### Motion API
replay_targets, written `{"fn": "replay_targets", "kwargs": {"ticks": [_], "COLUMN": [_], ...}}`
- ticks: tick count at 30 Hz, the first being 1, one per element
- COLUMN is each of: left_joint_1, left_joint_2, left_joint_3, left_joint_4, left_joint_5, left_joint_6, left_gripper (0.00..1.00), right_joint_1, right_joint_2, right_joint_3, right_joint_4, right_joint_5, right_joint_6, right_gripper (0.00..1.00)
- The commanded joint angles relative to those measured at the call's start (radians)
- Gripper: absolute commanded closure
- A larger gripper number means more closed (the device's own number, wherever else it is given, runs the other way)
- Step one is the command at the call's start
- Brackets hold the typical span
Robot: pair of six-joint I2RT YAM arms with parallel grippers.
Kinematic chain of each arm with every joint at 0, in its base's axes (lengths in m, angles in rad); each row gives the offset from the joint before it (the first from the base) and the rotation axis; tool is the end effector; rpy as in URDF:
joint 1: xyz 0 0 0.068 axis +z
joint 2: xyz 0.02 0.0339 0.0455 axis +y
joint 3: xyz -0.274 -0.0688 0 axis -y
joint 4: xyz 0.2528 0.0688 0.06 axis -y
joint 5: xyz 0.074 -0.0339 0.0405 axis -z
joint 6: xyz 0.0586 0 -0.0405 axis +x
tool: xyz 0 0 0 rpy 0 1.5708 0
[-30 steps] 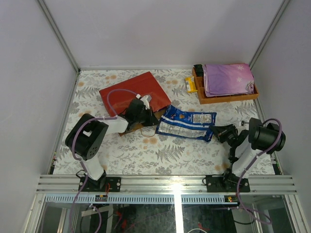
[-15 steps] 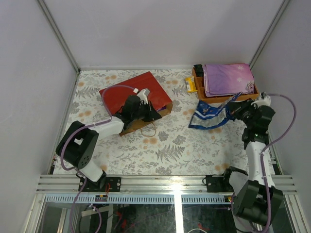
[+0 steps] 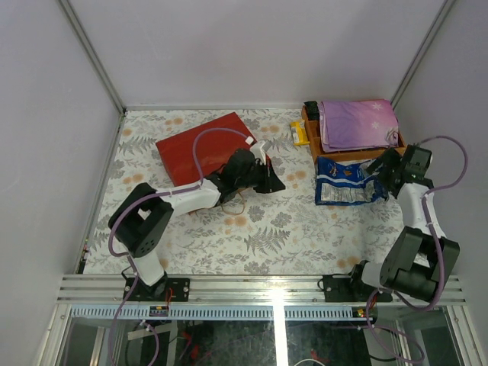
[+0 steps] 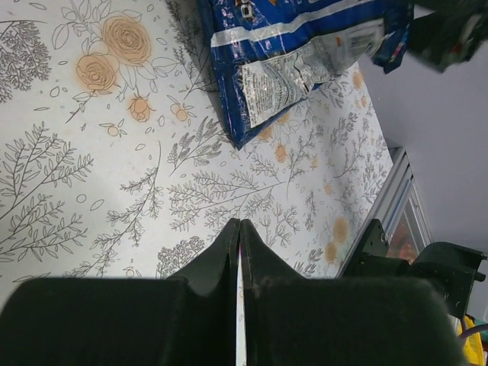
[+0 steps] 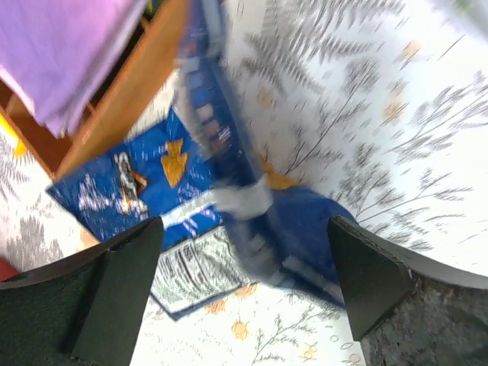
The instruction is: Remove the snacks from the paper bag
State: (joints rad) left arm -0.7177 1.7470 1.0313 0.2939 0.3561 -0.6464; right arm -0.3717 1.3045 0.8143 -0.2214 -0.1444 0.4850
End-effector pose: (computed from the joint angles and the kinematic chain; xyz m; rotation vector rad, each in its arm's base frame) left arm 0.2998 -0.2888 0.2099 0.3300 2.1596 -1.1886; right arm 0.2818 -0.1008 0.2256 0.8792 2.1074 0.2240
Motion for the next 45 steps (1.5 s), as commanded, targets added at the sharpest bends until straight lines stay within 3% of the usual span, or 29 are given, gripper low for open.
{"fn": "replay_targets", "kwargs": {"ticks": [1,4,7,8,13,19,27,31,37,41,45], "left_joint_1": [-0.002,-0.004,-0.015,-0.019,-0.022,-0.021,-0.022,-0.022,-0.022,-0.022,-0.021], "left_joint_2": [-0.006,-0.018,-0.023,-0.026,-0.045,-0.055,-0.045,-0.084,-0.123,-0.126,-0.126], "left_joint_3": [0.011,-0.005,-0.008,-0.008,-0.031,-0.073,-0.051,-0.052,-0.048,-0.03,-0.017], "left_joint_4": [-0.007,-0.018,-0.02,-0.024,-0.039,-0.035,-0.078,-0.127,-0.178,-0.202,-0.226], "left_joint_5": [-0.053,-0.084,-0.097,-0.102,-0.101,-0.086,-0.065,-0.099,-0.126,-0.124,-0.115], "left_joint_6": [0.027,0.04,0.047,0.051,0.068,0.065,0.074,0.094,0.099,0.102,0.107], "left_gripper": [1.0,0.98,0.96,0.96,0.96,0.97,1.0,1.0,1.0,1.0,1.0], "right_joint_1": [0.0,0.043,0.116,0.136,0.141,-0.059,-0.088,-0.085,-0.082,-0.082,-0.084], "right_joint_2": [-0.094,-0.2,-0.231,-0.227,-0.111,0.054,0.267,0.203,0.012,0.037,0.163], "right_joint_3": [0.147,0.14,0.12,0.101,-0.012,-0.113,-0.004,0.078,0.198,0.19,0.154], "right_joint_4": [-0.101,-0.111,-0.116,-0.099,0.065,0.247,0.21,0.15,0.034,0.036,0.063], "right_joint_5": [0.254,0.322,0.324,0.312,0.219,0.12,0.234,0.18,0.246,0.268,0.302], "right_joint_6": [-0.053,-0.065,-0.08,-0.087,-0.036,0.088,0.085,0.065,0.026,0.023,0.049], "right_gripper": [0.02,0.04,0.19,0.27,0.99,1.0,1.0,1.0,1.0,1.0,1.0]}}
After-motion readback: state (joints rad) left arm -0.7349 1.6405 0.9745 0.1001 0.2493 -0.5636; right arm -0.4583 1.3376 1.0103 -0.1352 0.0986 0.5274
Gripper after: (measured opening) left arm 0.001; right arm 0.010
